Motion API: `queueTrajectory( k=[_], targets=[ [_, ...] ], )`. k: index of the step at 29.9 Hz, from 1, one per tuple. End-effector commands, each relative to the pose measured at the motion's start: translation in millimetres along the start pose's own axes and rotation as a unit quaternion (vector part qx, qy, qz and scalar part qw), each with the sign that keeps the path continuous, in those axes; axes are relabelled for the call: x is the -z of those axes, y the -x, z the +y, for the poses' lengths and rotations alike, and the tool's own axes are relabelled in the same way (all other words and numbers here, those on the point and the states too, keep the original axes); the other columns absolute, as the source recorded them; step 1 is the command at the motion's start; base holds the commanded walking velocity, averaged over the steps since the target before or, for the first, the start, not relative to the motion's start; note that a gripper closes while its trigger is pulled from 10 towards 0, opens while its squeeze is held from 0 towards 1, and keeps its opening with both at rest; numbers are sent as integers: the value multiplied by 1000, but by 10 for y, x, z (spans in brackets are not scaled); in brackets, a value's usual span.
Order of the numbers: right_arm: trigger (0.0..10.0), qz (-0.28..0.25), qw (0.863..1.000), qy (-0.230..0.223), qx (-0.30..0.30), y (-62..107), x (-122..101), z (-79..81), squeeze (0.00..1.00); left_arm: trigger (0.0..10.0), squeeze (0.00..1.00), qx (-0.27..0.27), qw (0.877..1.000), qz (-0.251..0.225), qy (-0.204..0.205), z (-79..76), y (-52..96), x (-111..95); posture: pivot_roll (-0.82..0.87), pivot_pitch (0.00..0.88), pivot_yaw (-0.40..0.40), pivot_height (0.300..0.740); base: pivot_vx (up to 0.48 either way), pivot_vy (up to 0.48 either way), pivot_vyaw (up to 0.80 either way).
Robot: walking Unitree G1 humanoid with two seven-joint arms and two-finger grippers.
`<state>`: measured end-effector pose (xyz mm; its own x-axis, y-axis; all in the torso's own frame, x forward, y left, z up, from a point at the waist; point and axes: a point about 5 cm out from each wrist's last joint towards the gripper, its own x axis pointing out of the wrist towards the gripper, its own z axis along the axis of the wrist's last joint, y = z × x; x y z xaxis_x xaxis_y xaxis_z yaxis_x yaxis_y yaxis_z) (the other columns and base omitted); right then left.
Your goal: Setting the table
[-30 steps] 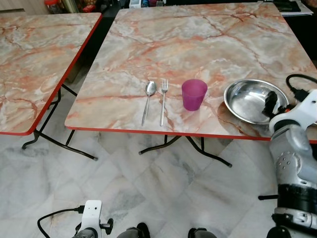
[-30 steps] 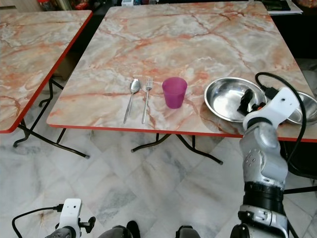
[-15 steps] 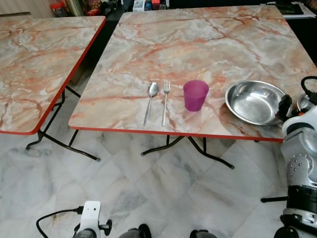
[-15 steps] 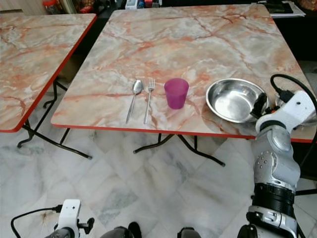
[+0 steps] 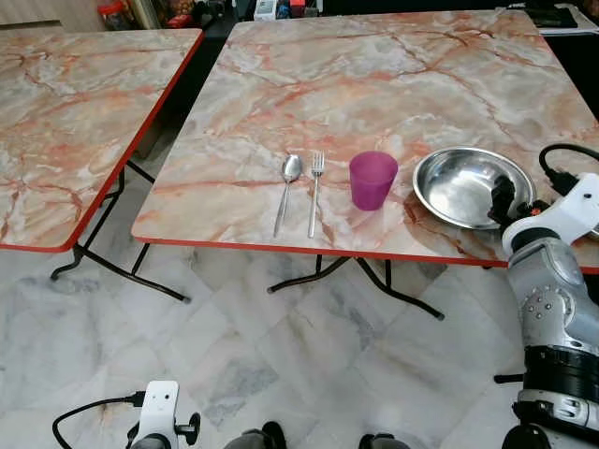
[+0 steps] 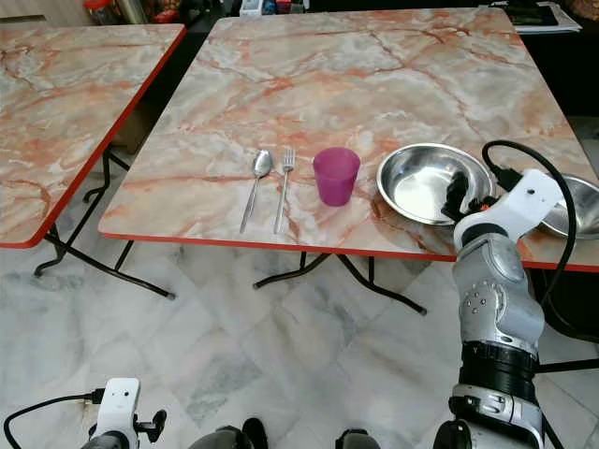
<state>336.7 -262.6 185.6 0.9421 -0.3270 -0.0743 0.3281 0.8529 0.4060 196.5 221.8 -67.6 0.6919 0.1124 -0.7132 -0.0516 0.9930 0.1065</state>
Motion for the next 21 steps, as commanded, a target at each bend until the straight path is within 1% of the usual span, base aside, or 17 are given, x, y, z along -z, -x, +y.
queueTrajectory(
  k=[1,7,9,10,12,16,21],
  targets=[
    [10000,1,1000,-14,7,-7,0,2,0,10000,0,-9,1000,7,1,49,21,59,-85,179,78,740,0,0,0],
    [10000,-3,1000,-25,15,-19,-30,2,0,10000,0,0,1000,-6,-2,18,-2,-23,-82,179,82,740,0,0,0],
    [10000,0,999,-44,25,-25,-12,-9,0,10000,0,1,1000,-9,-4,12,-7,-41,-87,176,83,740,0,0,0],
    [10000,0,999,-44,25,-25,-12,-9,0,10000,0,1,1000,-9,-4,12,-7,-41,-87,176,83,740,0,0,0],
    [10000,3,998,-59,33,-33,15,-29,0,10000,0,2,1000,-11,-5,7,-11,-57,-86,176,81,740,0,0,0],
    [10000,32,995,-84,31,-74,152,-40,0,10000,0,2,1000,-17,-5,-7,-19,-91,-83,175,78,740,0,0,0],
    [10000,42,994,-92,40,-113,213,-75,0,10000,0,2,1000,-17,-5,-9,-14,-76,-82,176,76,740,0,0,0]
  ],
)
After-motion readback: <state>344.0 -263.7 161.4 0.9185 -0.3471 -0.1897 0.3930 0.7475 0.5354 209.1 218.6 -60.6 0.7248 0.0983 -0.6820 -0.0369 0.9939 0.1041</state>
